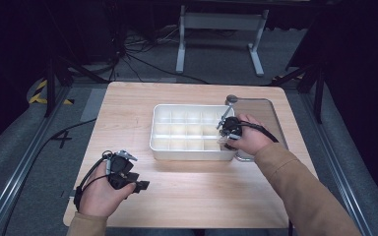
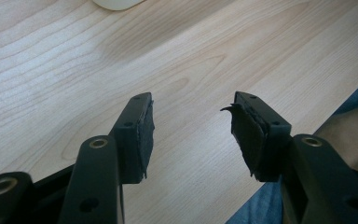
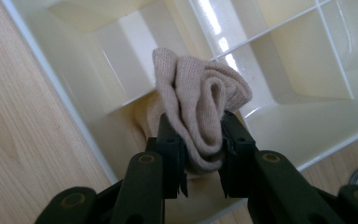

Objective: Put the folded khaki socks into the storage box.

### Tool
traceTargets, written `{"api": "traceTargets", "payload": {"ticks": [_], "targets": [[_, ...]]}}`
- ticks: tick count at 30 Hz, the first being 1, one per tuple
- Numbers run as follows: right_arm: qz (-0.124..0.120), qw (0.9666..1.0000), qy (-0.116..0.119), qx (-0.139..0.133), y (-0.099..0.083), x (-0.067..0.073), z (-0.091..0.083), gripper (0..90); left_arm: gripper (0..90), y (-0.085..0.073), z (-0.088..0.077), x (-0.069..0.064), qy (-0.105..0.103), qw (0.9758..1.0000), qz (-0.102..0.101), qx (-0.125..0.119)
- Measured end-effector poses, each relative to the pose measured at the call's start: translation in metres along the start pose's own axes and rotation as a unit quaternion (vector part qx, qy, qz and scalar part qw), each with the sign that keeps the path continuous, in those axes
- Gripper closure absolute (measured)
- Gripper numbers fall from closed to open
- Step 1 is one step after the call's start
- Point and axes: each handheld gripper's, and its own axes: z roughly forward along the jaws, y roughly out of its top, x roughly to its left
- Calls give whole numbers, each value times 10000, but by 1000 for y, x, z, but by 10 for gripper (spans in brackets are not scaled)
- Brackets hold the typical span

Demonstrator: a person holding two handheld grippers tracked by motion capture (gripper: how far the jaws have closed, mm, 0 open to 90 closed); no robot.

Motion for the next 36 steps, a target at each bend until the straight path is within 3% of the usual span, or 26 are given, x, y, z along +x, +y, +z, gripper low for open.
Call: {"api": "traceTargets", "payload": {"ticks": [17, 25, 29, 30, 36], "targets": [[227, 9995, 35, 199, -1, -2, 23, 723, 482, 0, 2, -1, 23, 10000, 26, 41], [215, 9995, 62, 229, 0, -4, 24, 707, 480, 0, 1, 0, 14, 10000, 15, 22], [191, 9997, 125, 75, -2, -3, 19, 643, 480, 0, 2, 1, 25, 10000, 28, 48], [238, 9996, 155, 44, -2, -3, 16, 593, 479, 0, 2, 1, 26, 10000, 30, 46], [384, 9982, 270, -366, -2, -7, -4, 580, 479, 2, 4, -1, 6, 10000, 42, 69]]}}
